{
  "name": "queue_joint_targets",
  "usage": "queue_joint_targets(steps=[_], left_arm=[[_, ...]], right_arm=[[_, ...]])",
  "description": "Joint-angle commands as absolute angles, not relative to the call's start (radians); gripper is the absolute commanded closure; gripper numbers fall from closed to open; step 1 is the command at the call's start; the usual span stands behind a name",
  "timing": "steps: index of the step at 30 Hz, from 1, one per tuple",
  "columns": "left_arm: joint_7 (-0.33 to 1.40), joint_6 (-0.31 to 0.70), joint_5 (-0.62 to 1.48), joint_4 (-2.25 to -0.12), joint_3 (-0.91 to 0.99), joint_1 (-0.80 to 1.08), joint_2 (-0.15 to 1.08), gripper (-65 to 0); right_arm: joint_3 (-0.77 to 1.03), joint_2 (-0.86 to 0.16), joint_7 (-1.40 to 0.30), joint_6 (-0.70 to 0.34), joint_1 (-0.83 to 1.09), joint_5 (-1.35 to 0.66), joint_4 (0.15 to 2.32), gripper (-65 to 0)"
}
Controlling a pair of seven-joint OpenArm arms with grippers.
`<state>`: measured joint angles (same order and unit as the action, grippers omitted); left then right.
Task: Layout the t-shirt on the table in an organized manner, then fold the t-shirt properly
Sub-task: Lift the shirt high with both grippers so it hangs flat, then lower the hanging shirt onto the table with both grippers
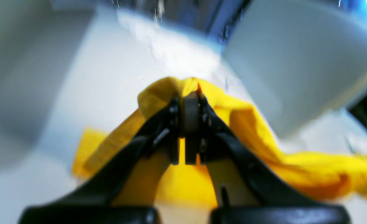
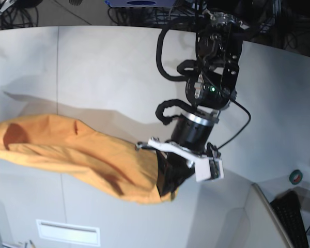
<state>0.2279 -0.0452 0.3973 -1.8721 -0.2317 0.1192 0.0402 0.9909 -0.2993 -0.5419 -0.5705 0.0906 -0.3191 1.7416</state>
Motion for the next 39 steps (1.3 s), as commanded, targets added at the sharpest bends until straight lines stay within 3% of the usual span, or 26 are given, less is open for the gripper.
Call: queue_joint_targets(steps=[1, 9, 16, 29, 39], left_arm=[[0.188, -0.042, 0.398, -1.893, -0.228, 0.142, 0.073, 0.0], [0.186, -0.045, 0.398, -1.899, -0.159, 0.421, 0.242, 0.0], [0.186, -0.045, 0.398, -1.911, -0.002, 0.642, 0.239, 0.0], [0.185, -0.045, 0.398, -1.937, 0.002, 0.980, 0.229, 0.0], [0.185, -0.045, 0.398, -1.942, 0.016, 1.090, 0.231, 0.0]], right_arm=[[1.001, -0.321, -0.515, -0.568, 0.111, -0.335, 1.745, 0.0], [1.078, -0.280, -0.515, -0.568, 0.323, -0.335, 1.728, 0.0], [1.102, -0.157, -0.516, -0.572, 0.450, -0.335, 1.725, 0.0], [1.110, -0.035, -0.516, -0.572, 0.526, -0.337, 1.730, 0.0], [1.115, -0.010, -0.510, -0.572, 0.578, -0.341, 1.748, 0.0]])
